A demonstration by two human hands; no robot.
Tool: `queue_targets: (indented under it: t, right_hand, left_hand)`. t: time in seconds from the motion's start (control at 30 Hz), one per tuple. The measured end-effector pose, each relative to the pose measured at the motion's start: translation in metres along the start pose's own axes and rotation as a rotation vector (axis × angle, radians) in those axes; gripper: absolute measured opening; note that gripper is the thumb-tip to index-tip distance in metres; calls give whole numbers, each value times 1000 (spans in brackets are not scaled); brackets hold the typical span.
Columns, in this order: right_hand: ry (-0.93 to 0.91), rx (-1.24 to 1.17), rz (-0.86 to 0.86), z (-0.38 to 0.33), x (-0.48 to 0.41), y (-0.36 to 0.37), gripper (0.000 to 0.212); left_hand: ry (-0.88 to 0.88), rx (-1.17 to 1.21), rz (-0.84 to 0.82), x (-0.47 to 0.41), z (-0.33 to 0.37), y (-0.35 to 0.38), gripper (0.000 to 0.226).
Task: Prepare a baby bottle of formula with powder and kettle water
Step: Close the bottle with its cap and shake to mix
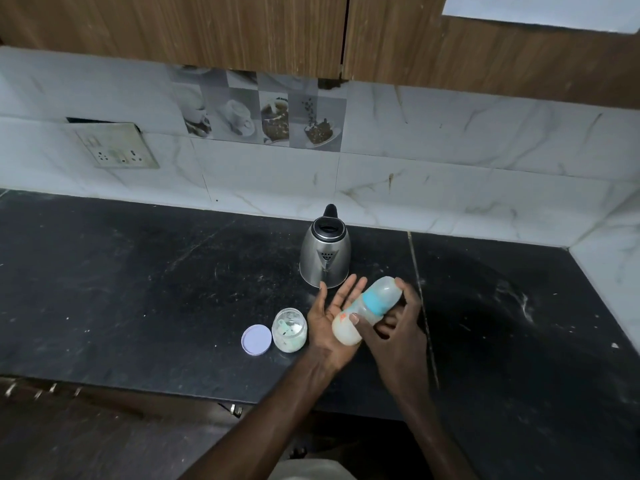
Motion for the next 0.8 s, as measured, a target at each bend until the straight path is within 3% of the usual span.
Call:
queue_targets:
  t: [0.13, 0.27, 0.33, 0.47, 0.5, 0.6, 0.67, 0.73, 0.8]
  right_hand:
    - [-23, -105, -146, 8, -16, -18, 108]
    - [-87, -20, -227, 8, -27, -22, 109]
    - [-140, 60, -132, -1, -32, -31, 108]
    - [-54, -241, 485, -9, -36, -49, 102]
    - [-36, -239, 496, -10, -35, -42, 102]
    - [-95, 77, 113, -2, -21, -8, 105]
    - [-92, 79, 193, 1, -19, -10, 103]
    - [-18, -178, 445, -4, -23, -20, 99]
    - [-28, -139, 405, -7, -25, -16, 102]
  left_hand:
    - [4, -23, -21, 2, 3, 5, 68]
    - [-24, -28, -23, 3, -2, 9, 67]
    - [-19, -37, -14, 1, -3, 6, 67]
    - [44, -137, 41, -3, 8, -1, 69]
    - [49, -119, 42, -4, 11, -3, 69]
    - [43, -56, 47, -6, 12, -8, 68]
    - [51, -75, 39, -7, 13, -5, 69]
    - [67, -114, 16, -7, 16, 0, 70]
    - [59, -80, 2, -6, 15, 1, 70]
Point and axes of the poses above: each hand's wrist, its own x-axis away from the middle knuckle, its own y-axis out of the palm, z = x × y, the point moved 2 cm from there along -x, towards the middle knuckle, and after that the axes turned 13 degrees about x, right-handed, at the moved point
